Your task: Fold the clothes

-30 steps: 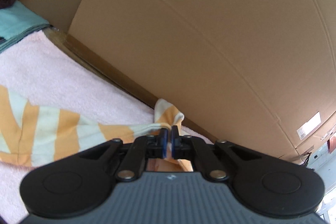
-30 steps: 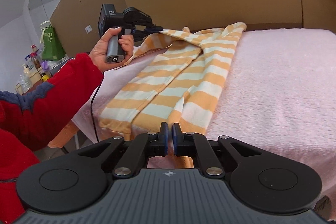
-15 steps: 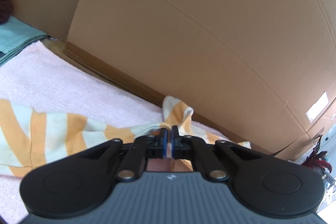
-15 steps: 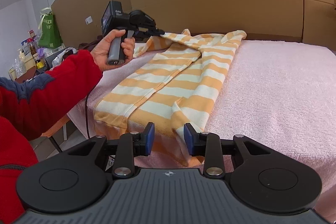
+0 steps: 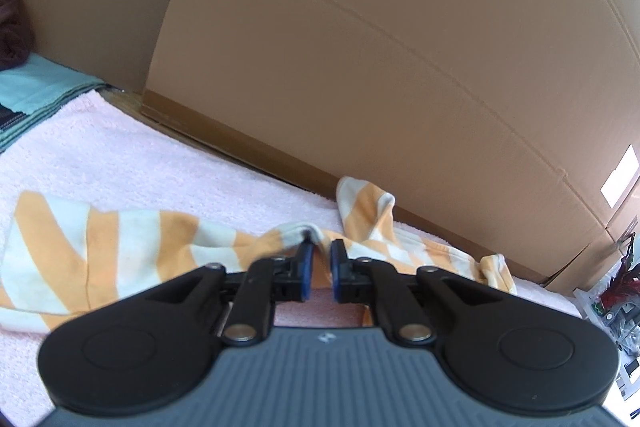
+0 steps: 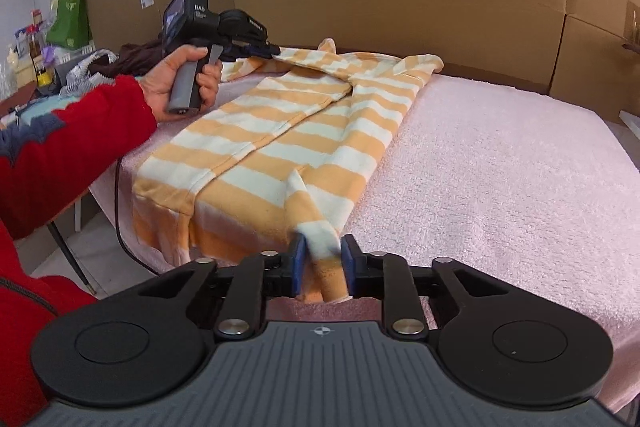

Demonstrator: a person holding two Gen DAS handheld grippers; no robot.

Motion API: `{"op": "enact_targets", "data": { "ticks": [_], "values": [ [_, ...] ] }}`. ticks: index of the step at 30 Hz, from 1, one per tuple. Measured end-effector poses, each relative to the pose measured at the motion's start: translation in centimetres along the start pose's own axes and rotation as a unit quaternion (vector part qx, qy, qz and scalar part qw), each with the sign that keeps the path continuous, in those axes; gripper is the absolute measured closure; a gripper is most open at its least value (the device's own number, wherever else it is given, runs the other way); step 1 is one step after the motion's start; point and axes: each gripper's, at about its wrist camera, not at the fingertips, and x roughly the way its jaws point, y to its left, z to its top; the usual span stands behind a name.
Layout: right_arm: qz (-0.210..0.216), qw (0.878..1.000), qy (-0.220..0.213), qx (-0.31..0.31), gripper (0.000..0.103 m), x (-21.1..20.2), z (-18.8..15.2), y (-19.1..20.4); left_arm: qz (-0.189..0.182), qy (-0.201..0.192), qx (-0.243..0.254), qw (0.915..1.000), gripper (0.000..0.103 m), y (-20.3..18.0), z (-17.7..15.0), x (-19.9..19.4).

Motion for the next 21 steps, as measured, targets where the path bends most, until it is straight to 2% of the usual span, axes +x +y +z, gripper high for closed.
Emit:
{"op": "enact_targets", "data": {
  "ticks": [3,4,5,6,7,8,10,12,13,14,18,21],
  "values": [
    [0.039,0.999,-0.006,0.026,0.093,-0.7,0.4,-0.4,-0.004,0.002,0.007,1.0000,0.099,-0.1,-0.2,0.0],
    [0.031,0.999,-0.015,0.018,0.089,-0.8,0.5,-0.3,-0.005,0.002,0.009,0.9999,0.099,-0.2,-0.3,0.0],
    [0.022,0.999,-0.024,0.009,0.073,-0.9,0.5,-0.2,-0.005,0.003,0.012,0.9999,0.099,-0.3,-0.3,0.1],
    [-0.005,1.000,-0.031,-0.005,0.058,-0.8,0.6,0.0,-0.005,0.003,0.014,0.9999,0.099,-0.3,-0.4,0.1],
    [-0.018,0.999,-0.029,-0.017,0.057,-0.6,0.7,-0.1,-0.005,0.003,0.015,0.9999,0.099,-0.4,-0.5,0.1],
    [-0.030,0.999,-0.027,-0.028,0.058,-0.4,0.8,-0.2,-0.005,0.003,0.015,0.9999,0.099,-0.3,-0.5,0.0],
    [-0.026,0.999,-0.007,-0.031,0.059,0.6,0.8,-0.8,-0.006,0.002,0.011,0.9999,0.099,-0.1,-0.5,0.0],
    [-0.014,0.999,0.028,-0.017,0.070,1.6,0.6,-1.5,-0.005,0.001,0.006,1.0000,0.099,0.1,-0.6,0.0],
    [-0.009,1.000,0.025,-0.011,0.076,1.4,0.4,-1.6,-0.005,0.001,0.004,1.0000,0.099,0.1,-0.6,-0.1],
    [0.009,0.999,0.032,-0.004,0.098,1.2,0.5,-1.6,-0.004,0.000,0.004,1.0000,0.099,0.2,-0.6,-0.1],
    [0.085,0.996,0.019,0.014,0.099,-0.7,1.0,-0.3,-0.003,-0.005,0.012,0.9999,0.100,-0.1,-0.8,-0.2],
    [0.156,0.986,0.004,0.057,0.099,-0.3,1.3,0.8,-0.003,-0.010,0.014,0.9998,0.100,-0.2,-0.8,-0.3]
  ]
}}
